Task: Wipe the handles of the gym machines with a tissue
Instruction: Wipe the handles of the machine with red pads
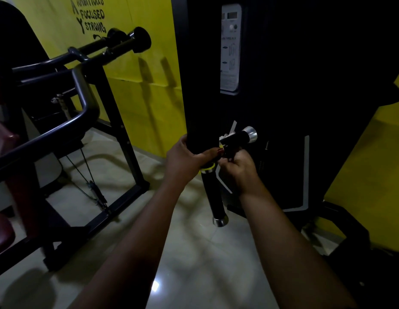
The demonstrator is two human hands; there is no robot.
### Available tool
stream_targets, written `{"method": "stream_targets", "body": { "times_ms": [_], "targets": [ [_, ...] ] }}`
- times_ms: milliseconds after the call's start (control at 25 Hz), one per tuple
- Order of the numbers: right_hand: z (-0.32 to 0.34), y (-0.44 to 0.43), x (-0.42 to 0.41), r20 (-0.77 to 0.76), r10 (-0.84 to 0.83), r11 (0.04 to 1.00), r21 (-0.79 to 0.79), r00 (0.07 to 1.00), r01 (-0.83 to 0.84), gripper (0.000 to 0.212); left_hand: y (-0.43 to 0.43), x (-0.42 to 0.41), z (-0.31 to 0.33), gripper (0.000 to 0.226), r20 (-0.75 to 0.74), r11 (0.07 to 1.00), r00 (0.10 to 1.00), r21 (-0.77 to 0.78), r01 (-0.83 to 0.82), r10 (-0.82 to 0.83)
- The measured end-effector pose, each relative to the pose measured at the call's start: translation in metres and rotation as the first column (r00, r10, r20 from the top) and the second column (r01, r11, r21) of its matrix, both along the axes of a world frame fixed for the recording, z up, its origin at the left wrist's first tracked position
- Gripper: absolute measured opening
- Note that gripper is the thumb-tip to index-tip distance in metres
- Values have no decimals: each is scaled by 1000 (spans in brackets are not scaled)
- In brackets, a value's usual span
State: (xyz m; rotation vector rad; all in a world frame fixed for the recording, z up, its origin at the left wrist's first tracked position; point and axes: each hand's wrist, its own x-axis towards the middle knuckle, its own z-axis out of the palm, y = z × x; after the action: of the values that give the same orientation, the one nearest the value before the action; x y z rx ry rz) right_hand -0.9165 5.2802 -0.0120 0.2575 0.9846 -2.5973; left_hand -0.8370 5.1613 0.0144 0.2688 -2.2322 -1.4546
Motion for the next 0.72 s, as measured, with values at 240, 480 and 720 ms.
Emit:
{"method": "stream_targets", "body": {
  "times_ms": [240, 480, 720],
  "targets": [
    [-16, 1, 5, -191, 186, 961, -168, 964, -219, 28, 1, -1, 1, 59, -17, 999, 999, 15, 30, -30],
    [-4, -2, 5, -81, -110, 982, -160, 991, 96, 32, -2, -3, -1, 63, -16, 997, 998, 44, 60, -59],
    [-10, -12, 16, -39, -584, 811, -57, 811, 582, 18, 19, 5, -10, 103, -358, 795, 924, -517, -318, 137]
  ]
}}
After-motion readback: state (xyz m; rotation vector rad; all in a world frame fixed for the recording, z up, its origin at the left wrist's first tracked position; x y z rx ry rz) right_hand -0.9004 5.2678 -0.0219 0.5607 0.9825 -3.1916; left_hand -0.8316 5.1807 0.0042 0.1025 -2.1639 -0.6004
